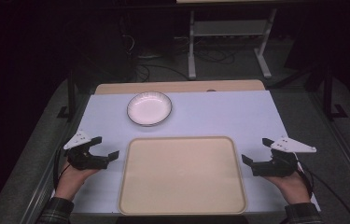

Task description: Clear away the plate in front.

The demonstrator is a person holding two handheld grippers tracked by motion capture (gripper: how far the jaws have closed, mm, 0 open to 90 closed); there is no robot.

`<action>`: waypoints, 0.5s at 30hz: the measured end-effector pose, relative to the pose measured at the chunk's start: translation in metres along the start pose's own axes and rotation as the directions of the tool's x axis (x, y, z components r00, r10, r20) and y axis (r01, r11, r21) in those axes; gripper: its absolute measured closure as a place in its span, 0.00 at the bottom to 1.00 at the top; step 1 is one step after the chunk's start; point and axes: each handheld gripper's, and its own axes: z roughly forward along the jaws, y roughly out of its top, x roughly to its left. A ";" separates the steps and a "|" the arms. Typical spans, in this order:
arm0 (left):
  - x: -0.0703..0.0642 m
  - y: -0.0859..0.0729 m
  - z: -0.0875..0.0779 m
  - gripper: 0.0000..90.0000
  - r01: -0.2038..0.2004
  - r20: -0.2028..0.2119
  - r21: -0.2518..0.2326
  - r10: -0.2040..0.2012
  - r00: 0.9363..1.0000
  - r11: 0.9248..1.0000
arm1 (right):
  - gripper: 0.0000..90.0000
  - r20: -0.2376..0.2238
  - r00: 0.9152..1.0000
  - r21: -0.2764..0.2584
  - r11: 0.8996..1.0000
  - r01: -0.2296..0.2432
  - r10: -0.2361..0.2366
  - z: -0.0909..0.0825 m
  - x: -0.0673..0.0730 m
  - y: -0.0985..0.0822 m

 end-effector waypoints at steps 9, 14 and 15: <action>0.004 0.011 0.010 0.02 0.004 -0.007 0.015 -0.004 1.000 1.000 | 0.01 -0.008 1.000 0.028 0.999 0.030 -0.030 0.005 0.002 0.001; 0.006 0.015 0.014 0.02 0.002 -0.011 0.026 -0.002 1.000 1.000 | 0.01 0.000 1.000 0.032 0.999 0.024 -0.024 0.005 0.002 0.001; 0.007 0.015 0.015 0.02 0.006 -0.012 0.028 -0.005 1.000 1.000 | 0.01 0.000 1.000 0.036 0.999 0.026 -0.026 0.006 0.002 0.001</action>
